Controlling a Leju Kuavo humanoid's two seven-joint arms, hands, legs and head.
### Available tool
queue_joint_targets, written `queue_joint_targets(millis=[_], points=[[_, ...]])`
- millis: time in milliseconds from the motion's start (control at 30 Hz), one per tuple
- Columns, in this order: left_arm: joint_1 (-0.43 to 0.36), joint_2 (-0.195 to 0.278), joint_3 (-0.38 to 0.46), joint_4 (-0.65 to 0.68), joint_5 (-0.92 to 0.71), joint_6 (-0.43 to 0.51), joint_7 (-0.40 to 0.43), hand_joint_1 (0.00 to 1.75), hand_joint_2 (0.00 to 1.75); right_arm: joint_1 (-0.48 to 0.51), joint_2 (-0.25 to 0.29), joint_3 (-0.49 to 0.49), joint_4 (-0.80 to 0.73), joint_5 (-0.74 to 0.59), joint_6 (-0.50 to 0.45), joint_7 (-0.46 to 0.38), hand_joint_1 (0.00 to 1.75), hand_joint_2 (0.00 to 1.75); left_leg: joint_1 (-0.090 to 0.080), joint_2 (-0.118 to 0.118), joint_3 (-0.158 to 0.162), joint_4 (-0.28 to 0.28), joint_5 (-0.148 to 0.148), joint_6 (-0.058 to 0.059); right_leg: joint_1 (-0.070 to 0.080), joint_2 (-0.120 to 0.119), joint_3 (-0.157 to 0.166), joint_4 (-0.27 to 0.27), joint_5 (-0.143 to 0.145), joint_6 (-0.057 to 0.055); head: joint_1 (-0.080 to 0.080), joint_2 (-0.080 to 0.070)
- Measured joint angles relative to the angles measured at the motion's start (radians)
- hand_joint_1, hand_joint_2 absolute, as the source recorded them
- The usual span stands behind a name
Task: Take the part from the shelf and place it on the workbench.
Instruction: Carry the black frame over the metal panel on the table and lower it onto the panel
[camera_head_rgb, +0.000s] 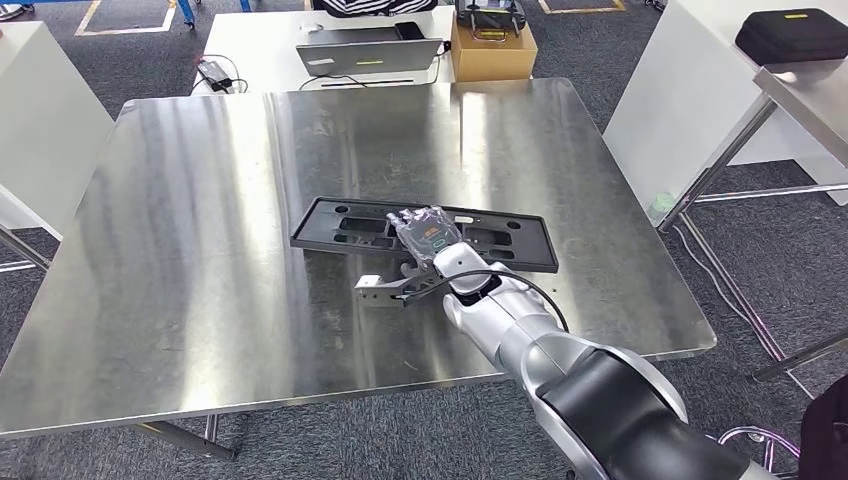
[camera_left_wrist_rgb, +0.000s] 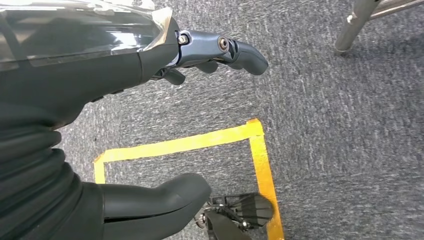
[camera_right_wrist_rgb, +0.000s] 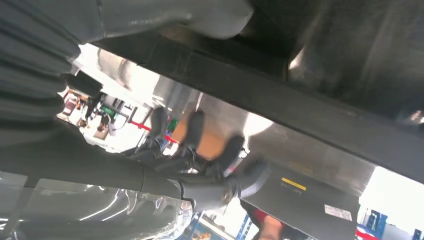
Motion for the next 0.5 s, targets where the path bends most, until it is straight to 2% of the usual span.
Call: queue_joint_targets(millis=[333,500], points=[[0.001,0.001,0.0,0.0,0.003,0.008,0.007,0.0,0.0,-0.003,0.006,-0.028,0.003,0.001,0.0,0.0,0.0,0.0,0.0,0.001,0.001,0.0,0.0,0.0,0.0,0.0,0.0,0.001,0.0,0.0,0.0,0.0],[0.001,0.0,0.001,0.0,0.008,0.022,0.004,0.0,0.0,-0.015,0.035,-0.037,-0.005,0.015,-0.016,-0.013,0.0,0.0,0.0,0.003,0.001,0.0,0.0,0.0,0.0,0.0,0.0,0.002,0.0,0.0,0.0,0.0]])
